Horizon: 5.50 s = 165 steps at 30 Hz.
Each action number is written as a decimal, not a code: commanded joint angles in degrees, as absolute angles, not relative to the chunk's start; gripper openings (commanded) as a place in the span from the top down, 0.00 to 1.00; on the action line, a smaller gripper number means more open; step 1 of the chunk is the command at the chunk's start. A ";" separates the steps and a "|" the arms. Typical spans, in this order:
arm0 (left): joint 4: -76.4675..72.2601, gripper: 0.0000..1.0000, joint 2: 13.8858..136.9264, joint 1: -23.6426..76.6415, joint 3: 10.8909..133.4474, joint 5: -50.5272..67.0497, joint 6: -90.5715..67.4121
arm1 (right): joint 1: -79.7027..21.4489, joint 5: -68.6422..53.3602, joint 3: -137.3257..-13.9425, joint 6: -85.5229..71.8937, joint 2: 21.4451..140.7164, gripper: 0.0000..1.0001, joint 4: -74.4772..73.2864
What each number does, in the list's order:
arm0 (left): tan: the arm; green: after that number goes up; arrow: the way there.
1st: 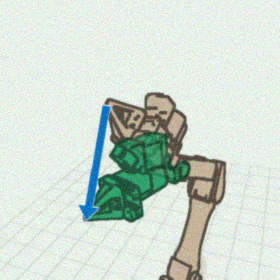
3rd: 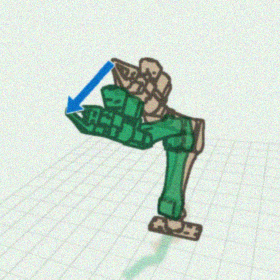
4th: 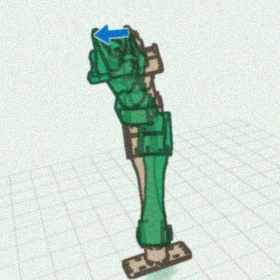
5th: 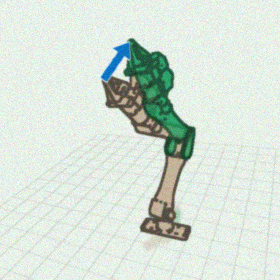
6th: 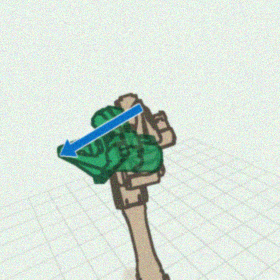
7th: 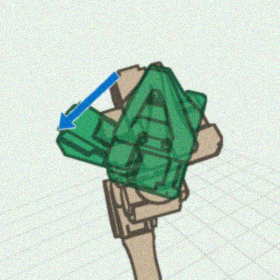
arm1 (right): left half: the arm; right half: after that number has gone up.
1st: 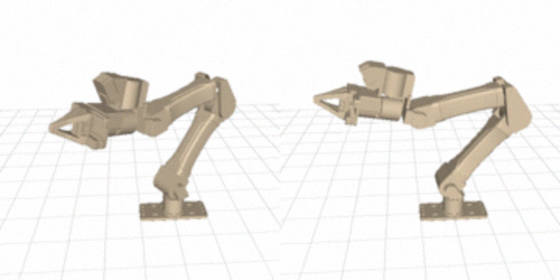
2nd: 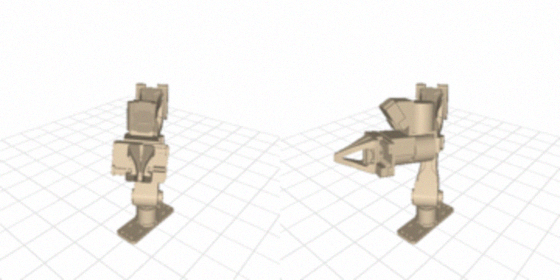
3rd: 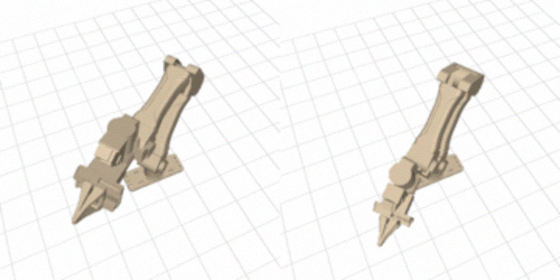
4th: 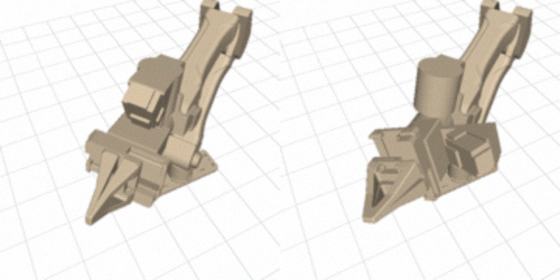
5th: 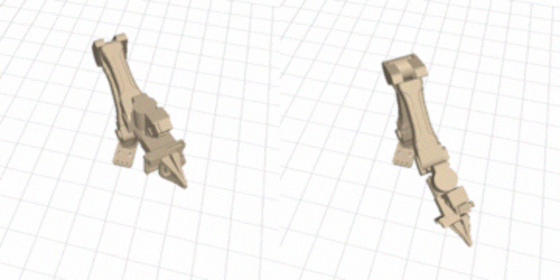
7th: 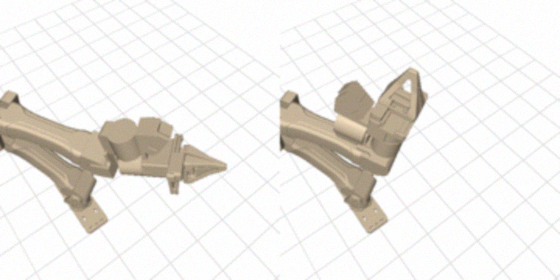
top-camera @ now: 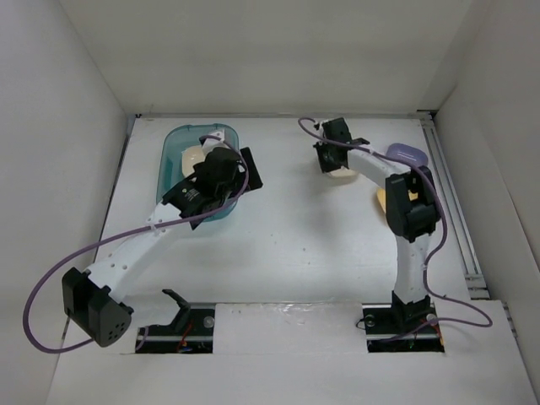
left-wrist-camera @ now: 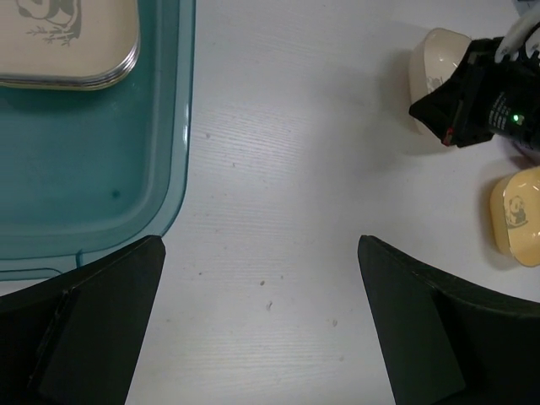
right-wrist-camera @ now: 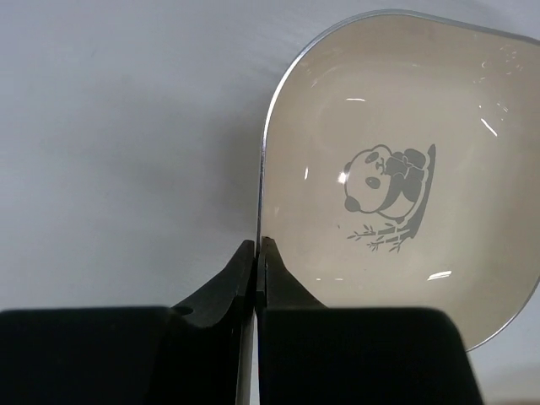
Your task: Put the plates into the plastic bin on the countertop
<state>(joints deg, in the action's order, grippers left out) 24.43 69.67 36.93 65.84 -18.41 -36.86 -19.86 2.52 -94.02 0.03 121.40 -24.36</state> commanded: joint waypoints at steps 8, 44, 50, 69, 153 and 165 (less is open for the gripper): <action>26.54 0.00 74.79 27.95 73.99 -11.97 -29.19 | -34.51 -14.76 -68.50 3.15 92.22 1.00 -14.86; 30.77 1.00 78.49 29.27 70.22 -3.60 -23.99 | -67.59 20.91 -81.65 19.78 89.04 1.00 -30.59; 28.92 1.00 75.06 25.49 72.76 -8.96 -30.05 | -67.59 24.70 -75.60 17.68 85.52 0.00 -25.06; 3.61 1.00 86.04 -10.18 65.92 10.98 -28.03 | -65.83 36.92 -59.15 3.52 66.98 0.00 -17.75; 23.46 0.00 77.87 19.60 80.94 1.14 -21.09 | 13.01 18.89 -50.36 -37.53 88.25 0.53 -22.93; 23.99 0.00 77.87 19.60 80.95 0.62 -20.57 | 11.78 18.20 -51.16 -34.81 89.82 1.00 -25.14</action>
